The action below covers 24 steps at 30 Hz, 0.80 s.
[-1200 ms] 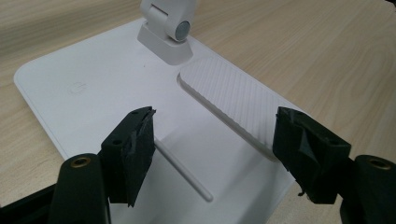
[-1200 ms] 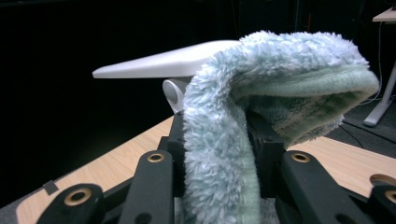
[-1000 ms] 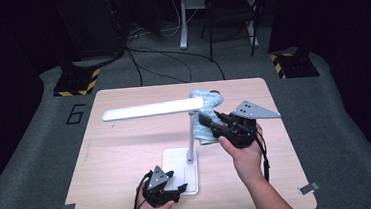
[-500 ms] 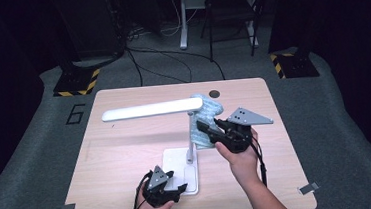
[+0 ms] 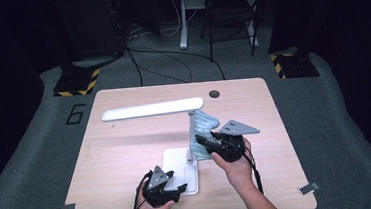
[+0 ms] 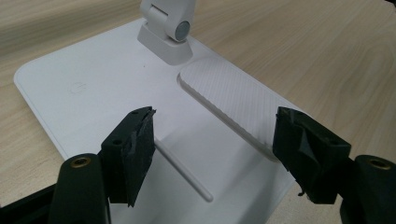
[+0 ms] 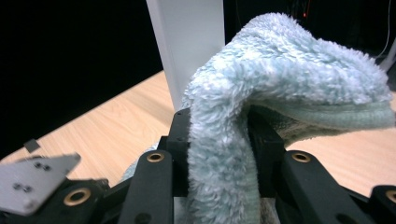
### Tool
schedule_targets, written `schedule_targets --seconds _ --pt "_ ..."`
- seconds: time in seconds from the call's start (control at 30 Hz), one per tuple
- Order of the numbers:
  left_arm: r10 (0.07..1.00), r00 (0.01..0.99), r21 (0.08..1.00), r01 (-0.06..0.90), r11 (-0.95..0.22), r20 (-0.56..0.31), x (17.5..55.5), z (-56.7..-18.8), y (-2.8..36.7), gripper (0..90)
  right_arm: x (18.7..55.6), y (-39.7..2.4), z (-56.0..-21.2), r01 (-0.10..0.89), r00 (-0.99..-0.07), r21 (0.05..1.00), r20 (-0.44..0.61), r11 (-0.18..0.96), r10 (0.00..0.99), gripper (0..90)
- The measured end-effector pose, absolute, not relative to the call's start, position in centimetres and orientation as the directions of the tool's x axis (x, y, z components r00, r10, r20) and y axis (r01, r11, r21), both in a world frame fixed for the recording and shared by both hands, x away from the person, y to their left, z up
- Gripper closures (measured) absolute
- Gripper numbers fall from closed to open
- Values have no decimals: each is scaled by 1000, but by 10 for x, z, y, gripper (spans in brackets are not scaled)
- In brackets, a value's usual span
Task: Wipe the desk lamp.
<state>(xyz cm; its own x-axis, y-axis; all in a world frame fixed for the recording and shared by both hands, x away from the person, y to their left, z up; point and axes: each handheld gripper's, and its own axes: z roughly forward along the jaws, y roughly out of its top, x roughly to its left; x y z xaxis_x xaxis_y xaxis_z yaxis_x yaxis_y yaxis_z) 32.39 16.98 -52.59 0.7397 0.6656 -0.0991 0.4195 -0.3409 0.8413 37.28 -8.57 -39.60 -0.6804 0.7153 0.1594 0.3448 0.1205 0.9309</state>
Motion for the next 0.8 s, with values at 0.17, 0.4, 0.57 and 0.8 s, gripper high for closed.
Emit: schedule_targets --seconds 0.17,0.4,0.57,0.8 --pt "662 742 839 422 -344 -101 324 -526 170 297 376 -83 -417 380 -674 913 161 151 721 669" --pt "668 737 843 421 -336 -103 324 -526 170 297 381 -78 -446 438 -657 879 169 189 734 670" --pt "668 737 843 421 -335 -103 324 -526 169 297 382 -74 -464 470 -651 853 160 228 742 667" --pt "668 737 842 422 -336 -103 324 -526 169 297 380 -70 -490 511 -650 809 143 291 746 659"
